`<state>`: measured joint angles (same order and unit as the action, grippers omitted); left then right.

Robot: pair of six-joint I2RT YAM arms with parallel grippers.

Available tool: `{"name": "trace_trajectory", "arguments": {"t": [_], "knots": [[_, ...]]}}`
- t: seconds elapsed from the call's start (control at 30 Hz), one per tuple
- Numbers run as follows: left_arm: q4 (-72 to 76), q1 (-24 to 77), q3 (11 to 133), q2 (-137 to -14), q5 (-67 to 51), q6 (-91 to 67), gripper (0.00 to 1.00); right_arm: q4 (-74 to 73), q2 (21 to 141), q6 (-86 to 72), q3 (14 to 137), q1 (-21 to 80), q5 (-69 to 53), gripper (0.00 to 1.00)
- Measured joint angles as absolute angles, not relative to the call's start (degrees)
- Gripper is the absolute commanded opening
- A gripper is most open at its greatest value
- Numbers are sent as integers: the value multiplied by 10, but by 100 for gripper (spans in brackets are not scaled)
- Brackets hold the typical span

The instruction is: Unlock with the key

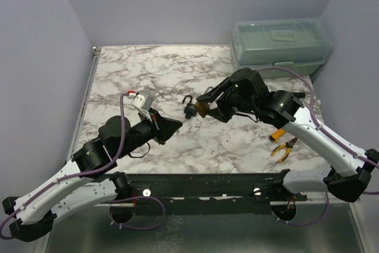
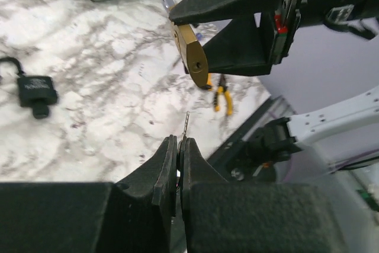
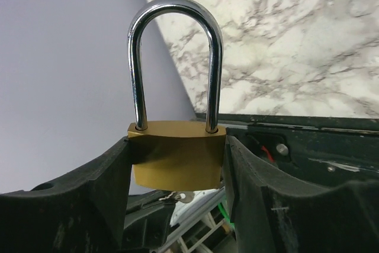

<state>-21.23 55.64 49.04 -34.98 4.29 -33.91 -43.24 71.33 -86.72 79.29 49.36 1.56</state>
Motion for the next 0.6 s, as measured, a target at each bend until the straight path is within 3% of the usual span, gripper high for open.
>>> {"name": "trace_trajectory", "arguments": {"t": [0.37, 0.6], "knots": [[-217, 556, 505, -391, 43, -41, 0, -623, 807, -896, 866, 492, 49, 0], [-198, 556, 473, -345, -57, 204, 0, -665, 816, -921, 892, 492, 43, 0]]}}
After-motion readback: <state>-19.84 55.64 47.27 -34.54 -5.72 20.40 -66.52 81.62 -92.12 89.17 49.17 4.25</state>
